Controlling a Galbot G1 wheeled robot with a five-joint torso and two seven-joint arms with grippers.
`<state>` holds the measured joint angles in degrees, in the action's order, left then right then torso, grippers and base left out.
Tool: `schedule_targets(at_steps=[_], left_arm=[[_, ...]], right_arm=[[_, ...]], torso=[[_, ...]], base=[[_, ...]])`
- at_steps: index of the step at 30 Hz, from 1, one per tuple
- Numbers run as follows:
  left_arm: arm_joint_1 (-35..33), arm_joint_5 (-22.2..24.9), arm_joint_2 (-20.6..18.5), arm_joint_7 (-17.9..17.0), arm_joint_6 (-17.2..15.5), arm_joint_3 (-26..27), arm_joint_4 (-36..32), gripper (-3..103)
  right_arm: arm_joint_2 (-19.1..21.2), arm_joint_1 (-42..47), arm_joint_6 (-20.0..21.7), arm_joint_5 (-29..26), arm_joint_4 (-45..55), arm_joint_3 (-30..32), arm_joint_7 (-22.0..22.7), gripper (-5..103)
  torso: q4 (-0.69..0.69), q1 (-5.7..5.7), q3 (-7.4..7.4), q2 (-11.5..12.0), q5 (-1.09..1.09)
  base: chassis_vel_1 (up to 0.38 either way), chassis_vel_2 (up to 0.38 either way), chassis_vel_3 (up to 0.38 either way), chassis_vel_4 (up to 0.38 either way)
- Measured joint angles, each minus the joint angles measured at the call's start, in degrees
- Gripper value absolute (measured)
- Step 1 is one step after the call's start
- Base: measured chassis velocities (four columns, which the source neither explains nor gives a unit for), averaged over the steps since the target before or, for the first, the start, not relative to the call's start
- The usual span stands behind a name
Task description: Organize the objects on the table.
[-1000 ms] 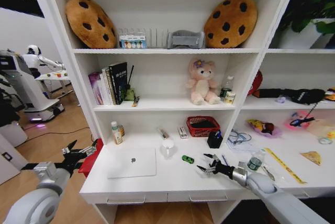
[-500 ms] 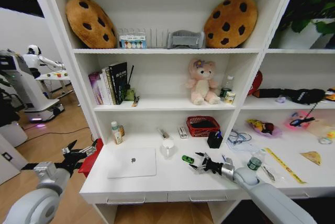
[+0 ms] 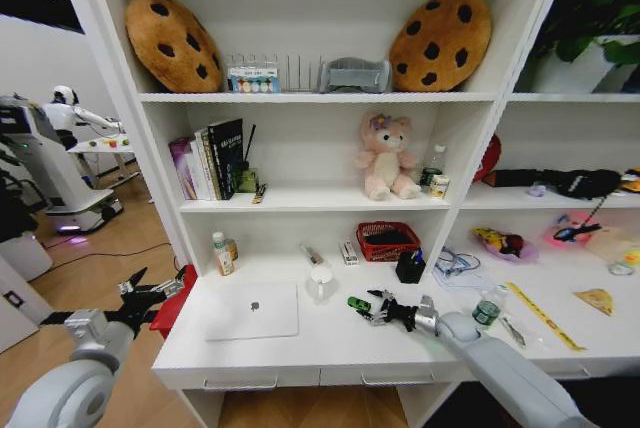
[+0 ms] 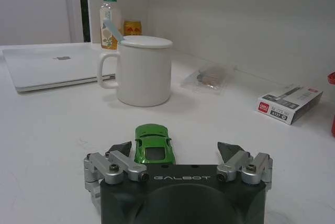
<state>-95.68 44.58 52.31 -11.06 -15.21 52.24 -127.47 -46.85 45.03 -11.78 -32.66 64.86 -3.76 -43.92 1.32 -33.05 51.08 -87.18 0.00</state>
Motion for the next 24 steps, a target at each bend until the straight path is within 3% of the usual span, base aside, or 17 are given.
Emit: schedule_targets(at_steps=[6,7,9,12,13,16,17,19,24], left_arm=[[0.0,0.0,0.0,0.0,0.0,0.0,0.0,100],[0.0,0.0,0.0,0.0,0.0,0.0,0.0,100],[0.0,0.0,0.0,0.0,0.0,0.0,0.0,100],[0.0,0.0,0.0,0.0,0.0,0.0,0.0,100],[0.0,0.0,0.0,0.0,0.0,0.0,0.0,100],[0.0,0.0,0.0,0.0,0.0,0.0,0.0,100],[0.0,0.0,0.0,0.0,0.0,0.0,0.0,100],[0.0,0.0,0.0,0.0,0.0,0.0,0.0,100],[0.0,0.0,0.0,0.0,0.0,0.0,0.0,100]], right_arm=[[-0.1,-0.8,0.7,0.6,0.2,-0.7,-1.1,89],[-0.3,-0.8,0.6,1.3,0.1,-0.8,-1.0,79],[-0.4,-0.7,0.6,1.6,0.1,-0.8,-0.7,79],[-0.3,0.0,0.5,2.6,1.0,-0.5,0.2,63],[-0.3,0.0,0.5,2.6,1.0,-0.5,0.2,63],[-0.3,0.2,0.1,3.6,1.1,-0.3,0.6,47],[-0.3,0.2,0.1,3.6,1.1,-0.3,0.6,47],[-0.3,0.4,-0.1,3.9,1.3,-0.2,1.0,37],[-0.1,1.0,-0.1,4.0,1.9,0.1,1.2,36]], torso=[[0.0,0.0,0.0,0.0,-0.01],[0.0,0.0,0.0,0.0,0.0],[0.0,0.0,0.0,0.0,0.01],[0.0,0.0,-0.01,0.0,0.0],[0.0,0.0,-0.01,0.0,0.0],[0.0,0.01,-0.01,0.0,-0.01],[0.0,0.01,-0.01,0.0,-0.01],[0.0,0.01,-0.01,0.0,-0.01],[0.0,0.01,-0.01,0.0,0.0]], base=[[0.0,0.0,0.0,0.0],[0.0,0.0,0.0,0.0],[0.0,0.0,0.0,0.0],[0.0,0.0,0.0,0.0],[0.0,0.0,0.0,0.0],[0.0,0.0,0.0,0.0],[0.0,0.0,0.0,0.0],[0.0,0.0,0.0,0.0],[0.0,0.0,0.0,0.0]])
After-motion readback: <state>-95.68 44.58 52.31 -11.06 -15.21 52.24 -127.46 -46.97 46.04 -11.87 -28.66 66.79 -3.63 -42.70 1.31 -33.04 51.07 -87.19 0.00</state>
